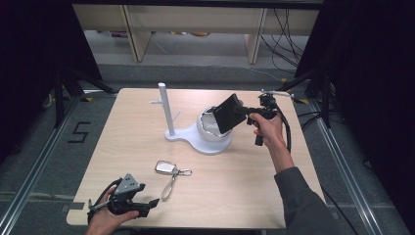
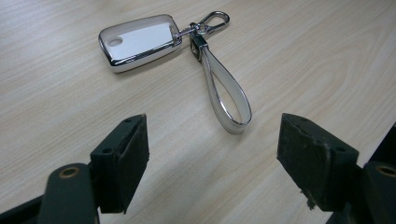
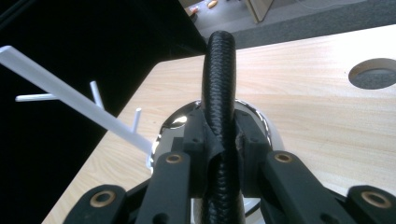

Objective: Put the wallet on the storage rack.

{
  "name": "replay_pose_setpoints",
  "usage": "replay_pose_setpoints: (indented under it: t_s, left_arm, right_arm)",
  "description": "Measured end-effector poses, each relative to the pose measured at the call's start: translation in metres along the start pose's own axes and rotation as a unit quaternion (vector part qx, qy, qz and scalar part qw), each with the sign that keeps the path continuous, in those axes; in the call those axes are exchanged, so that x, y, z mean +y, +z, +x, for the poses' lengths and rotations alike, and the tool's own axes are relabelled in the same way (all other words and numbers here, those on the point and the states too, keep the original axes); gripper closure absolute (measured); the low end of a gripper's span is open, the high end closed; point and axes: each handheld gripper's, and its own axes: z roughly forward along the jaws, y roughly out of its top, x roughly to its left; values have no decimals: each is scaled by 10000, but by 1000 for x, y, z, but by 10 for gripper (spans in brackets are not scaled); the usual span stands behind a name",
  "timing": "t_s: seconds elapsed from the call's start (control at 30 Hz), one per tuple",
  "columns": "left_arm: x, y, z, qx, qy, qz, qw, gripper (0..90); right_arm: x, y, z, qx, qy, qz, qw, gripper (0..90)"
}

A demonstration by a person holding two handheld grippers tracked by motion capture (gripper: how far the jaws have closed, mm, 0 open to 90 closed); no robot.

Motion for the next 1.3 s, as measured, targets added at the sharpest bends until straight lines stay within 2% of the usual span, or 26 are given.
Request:
replay_pose_setpoints:
  t_s: [0.2, 0.23, 0.27, 0.3, 0.33, 0.37, 0.4, 0.43, 0.47, 0.53, 0.6, 0.63, 0.7, 0.73, 0.8, 0.87, 0.93, 0.97, 1.0, 1.07, 1.1, 1.17, 1.2, 1.23, 1.27, 1.3]
  left_arm:
    - [-1, 0, 0, -8, -14, 6, 10000, 246]
    - [-1, 2, 0, -68, 33, 5, 10000, 246]
    - [-1, 2, 0, -68, 33, 5, 10000, 246]
    - [-1, 3, -1, -44, 28, 48, 10000, 245]
    - [-1, 3, -1, -44, 28, 48, 10000, 246]
    - [-2, 3, -2, -74, 21, 65, 9999, 246]
    - [-2, 3, -2, -74, 21, 65, 9999, 246]
    - [-2, 3, -2, -73, 21, 69, 9999, 246]
    - [-2, 3, -1, -71, 7, 63, 10000, 246]
    - [-2, 3, -1, -67, 18, 75, 9999, 246]
    - [-3, 3, 1, -27, 56, 128, 9999, 243]
    - [-4, 4, 0, -78, 20, 129, 9999, 243]
    - [-4, 4, 0, -87, 41, 133, 9999, 242]
    - [-4, 4, 0, -87, 41, 133, 9999, 240]
    - [-4, 4, 0, -95, 64, 125, 9999, 239]
    - [-4, 4, -1, -81, -6, 97, 9999, 237]
    - [-4, 4, 0, -86, 4, 105, 9999, 237]
    - [-4, 4, 0, -84, -15, 85, 9999, 236]
    - [-4, 4, 0, -80, 5, 107, 9999, 235]
    - [-4, 5, 1, -90, -19, 72, 9999, 234]
    - [-4, 5, 2, -72, -4, 87, 9999, 234]
    - [-4, 4, 3, -59, 10, 126, 9999, 234]
    - [-4, 4, 3, -53, 3, 130, 9999, 234]
    - [-5, 5, 3, -12, -53, 91, 9999, 233]
    - [-5, 5, 3, -12, -53, 91, 9999, 234]
    - [-4, 5, 3, -27, -5, 128, 9999, 233]
  right_arm:
    - [-3, 15, -3, -89, 114, 132, 9998, 777]
    - [-6, 20, 0, -82, 375, 278, 9989, 777]
    - [-6, 20, 0, -82, 375, 278, 9989, 777]
    - [-9, 29, -4, -124, 23, 202, 9997, 776]
    - [-11, 31, -5, -88, 41, 236, 9997, 776]
    - [-13, 34, 0, -66, 427, 398, 9983, 776]
    - [-13, 34, 0, -66, 427, 398, 9983, 776]
    - [-15, 36, -1, -52, 366, 419, 9984, 776]
    - [-18, 44, -5, -114, 22, 386, 9992, 771]
    - [-19, 45, -5, -131, 49, 365, 9992, 770]
    - [-19, 48, -6, -154, -32, 321, 9994, 756]
    - [-18, 48, -7, -146, -136, 327, 9993, 734]
    - [-18, 47, -6, -244, -77, 346, 9991, 629]
    - [-18, 47, -6, -244, -77, 346, 9991, 629]
    - [-17, 42, -6, -456, -238, 446, 9977, 525]
    - [-16, 37, -7, -535, -234, 400, 9975, 484]
    - [-16, 30, -3, -536, 13, 461, 9975, 434]
    - [-15, 26, -8, -527, -290, 403, 9974, 401]
    - [-15, 22, -8, -515, -375, 390, 9972, 392]
    - [-15, 16, -6, -555, -366, 355, 9972, 388]
    - [-16, 11, -7, -626, -529, 286, 9962, 375]
    - [-20, -2, -6, -694, -558, 269, 9957, 362]
    - [-22, -7, -6, -705, -680, 241, 9949, 357]
    - [-28, -16, -6, -710, -681, 164, 9950, 349]
    - [-28, -16, -6, -710, -681, 164, 9950, 349]
    - [-36, -24, -5, -640, -687, 112, 9955, 347]
